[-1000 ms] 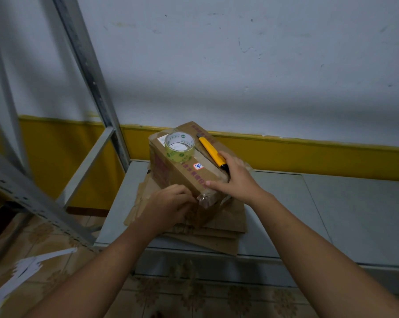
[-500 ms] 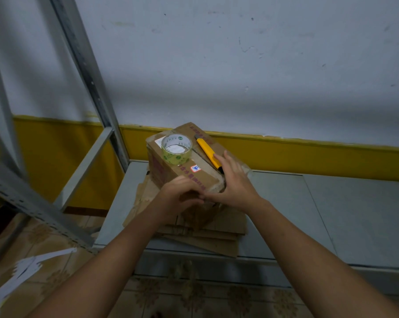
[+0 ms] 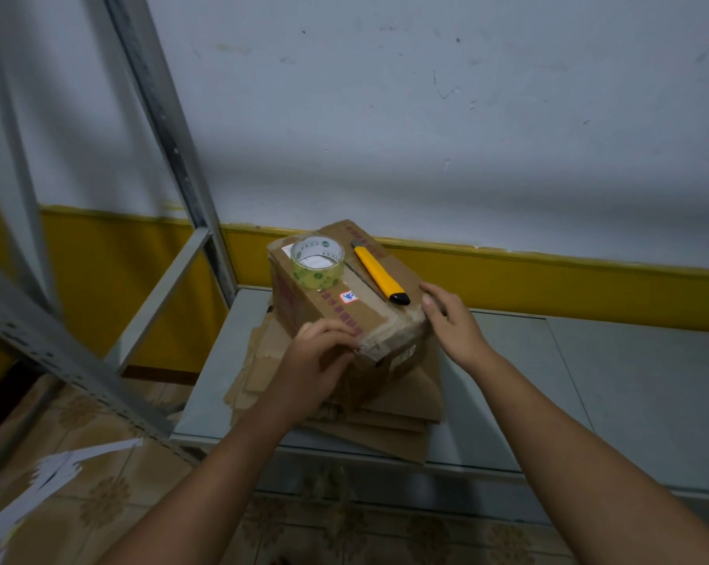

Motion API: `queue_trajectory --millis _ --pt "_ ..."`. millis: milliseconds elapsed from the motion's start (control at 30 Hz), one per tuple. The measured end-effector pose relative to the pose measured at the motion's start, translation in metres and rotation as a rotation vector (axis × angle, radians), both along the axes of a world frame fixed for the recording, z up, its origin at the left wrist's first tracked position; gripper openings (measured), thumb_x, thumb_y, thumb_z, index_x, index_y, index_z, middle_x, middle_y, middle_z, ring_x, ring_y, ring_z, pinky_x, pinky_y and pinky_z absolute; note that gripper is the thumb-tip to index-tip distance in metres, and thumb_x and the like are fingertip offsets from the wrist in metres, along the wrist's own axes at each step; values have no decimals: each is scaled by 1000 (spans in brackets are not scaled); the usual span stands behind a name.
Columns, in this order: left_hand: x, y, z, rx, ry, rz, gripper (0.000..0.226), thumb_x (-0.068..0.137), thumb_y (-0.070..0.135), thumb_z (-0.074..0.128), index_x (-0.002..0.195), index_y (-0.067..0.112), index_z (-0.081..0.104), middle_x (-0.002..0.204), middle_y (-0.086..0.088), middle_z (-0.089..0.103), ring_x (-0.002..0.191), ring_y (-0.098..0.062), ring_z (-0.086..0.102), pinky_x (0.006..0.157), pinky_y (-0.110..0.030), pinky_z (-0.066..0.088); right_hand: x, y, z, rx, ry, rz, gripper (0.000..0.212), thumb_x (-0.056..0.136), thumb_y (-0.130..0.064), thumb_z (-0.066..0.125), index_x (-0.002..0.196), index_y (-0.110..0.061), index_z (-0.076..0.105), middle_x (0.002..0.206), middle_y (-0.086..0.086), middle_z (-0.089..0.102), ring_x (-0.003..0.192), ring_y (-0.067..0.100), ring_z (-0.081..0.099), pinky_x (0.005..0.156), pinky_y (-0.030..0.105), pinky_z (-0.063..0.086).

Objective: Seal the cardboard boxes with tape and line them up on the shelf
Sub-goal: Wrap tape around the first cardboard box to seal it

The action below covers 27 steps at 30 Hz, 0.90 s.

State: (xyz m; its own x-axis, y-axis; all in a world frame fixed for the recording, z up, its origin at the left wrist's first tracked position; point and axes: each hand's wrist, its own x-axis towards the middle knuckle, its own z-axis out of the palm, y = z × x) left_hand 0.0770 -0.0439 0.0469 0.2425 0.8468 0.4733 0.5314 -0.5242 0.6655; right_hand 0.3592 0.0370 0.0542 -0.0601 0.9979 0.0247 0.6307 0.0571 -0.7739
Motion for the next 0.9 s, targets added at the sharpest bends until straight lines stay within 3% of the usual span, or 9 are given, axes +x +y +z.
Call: queue_trajectory --millis 100,200,267,367,433,633,733,900 --pt "-6 -5 -2 -34 -78 72 30 91 -1 74 109 22 77 123 15 66 122 -12 60 100 -34 55 -4 -17 -2 27 3 -41 47 105 -46 51 150 -32 49 140 0 49 123 13 51 103 36 48" --pt "-14 -6 7 -129 -189 147 31 94 -5 68 104 23 77 117 13 69 119 -6 62 101 -26 54 -11 -39 -2 65 46 -68 49 100 -45 61 146 -32 53 137 -2 48 119 13 54 91 21 51" --pt "-18 -3 11 -155 -204 176 19 97 10 70 103 26 77 115 14 68 116 -3 61 99 -26 54 -18 -51 0 88 38 -76 54 95 -50 66 145 -32 54 135 -5 47 116 9 53 85 12 45" --pt "-22 3 11 -193 -112 211 14 92 39 77 105 33 78 119 19 63 121 -5 54 98 -30 49 -24 -61 -2 123 -10 -60 65 85 -66 70 141 -34 56 129 -8 46 112 8 54 89 23 51" --pt "-27 8 10 -215 -45 206 21 87 41 82 107 36 78 123 22 60 124 -7 49 101 -31 47 -24 -62 -1 157 -58 -42 68 80 -69 71 137 -33 62 126 -9 45 111 8 53 90 25 51" --pt "-47 13 3 -135 4 98 33 82 39 80 114 30 81 126 20 67 126 -10 51 107 -36 47 -10 -50 -9 427 -135 148 47 82 -52 73 118 -22 78 115 -5 60 108 14 52 91 24 46" --pt "-56 11 -1 -121 2 40 34 86 33 77 120 29 80 134 21 67 131 -9 52 111 -33 45 -5 -55 -16 459 -118 139 40 85 -41 74 119 -21 77 117 -3 65 110 15 55 95 16 43" --pt "-65 7 -9 -121 26 21 36 95 26 70 130 32 74 144 21 61 138 -6 48 113 -34 42 -4 -61 -19 471 -103 181 35 93 -21 71 127 -19 74 131 -3 65 121 13 56 107 18 42"
